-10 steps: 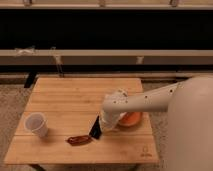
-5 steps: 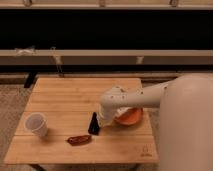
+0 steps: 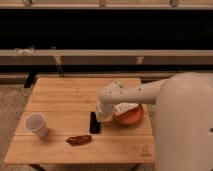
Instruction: Push the eraser across the table
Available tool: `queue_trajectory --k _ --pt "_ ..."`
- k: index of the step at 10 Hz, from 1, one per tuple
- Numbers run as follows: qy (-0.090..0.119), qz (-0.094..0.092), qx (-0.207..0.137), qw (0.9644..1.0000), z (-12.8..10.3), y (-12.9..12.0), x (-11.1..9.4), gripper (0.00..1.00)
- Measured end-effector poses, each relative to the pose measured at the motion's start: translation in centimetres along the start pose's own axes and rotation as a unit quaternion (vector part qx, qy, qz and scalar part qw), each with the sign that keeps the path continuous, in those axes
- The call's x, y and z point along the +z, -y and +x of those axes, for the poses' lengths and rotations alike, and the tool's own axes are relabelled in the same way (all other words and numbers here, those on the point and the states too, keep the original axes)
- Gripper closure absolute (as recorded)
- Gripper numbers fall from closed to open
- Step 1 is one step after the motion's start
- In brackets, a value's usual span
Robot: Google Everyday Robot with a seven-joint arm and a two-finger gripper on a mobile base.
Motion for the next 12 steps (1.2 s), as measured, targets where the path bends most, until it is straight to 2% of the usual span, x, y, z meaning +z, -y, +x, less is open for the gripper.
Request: queue_trajectory --k 2,4,6,7,10,12 --pt "0.002 -0.002 -0.011 0.9999 -0.7 -1.2 -0.1 1.00" --pt "0.005 -0.002 -0.016 0.9999 -0.5 -1.6 -0.8 1.00" --pt "0.001 0.001 -0.018 0.9998 1.2 -2.1 -1.2 1.00" --pt "-0.003 0.001 -0.018 0.9998 2.8 -2.5 -1.4 1.00" --pt "-0.023 -0.001 -0.018 0.9996 7.2 -3.2 -1.6 1.00" --pt "-0.037 -0.003 -0.019 0.9991 9.2 -3.4 -1.3 1.00"
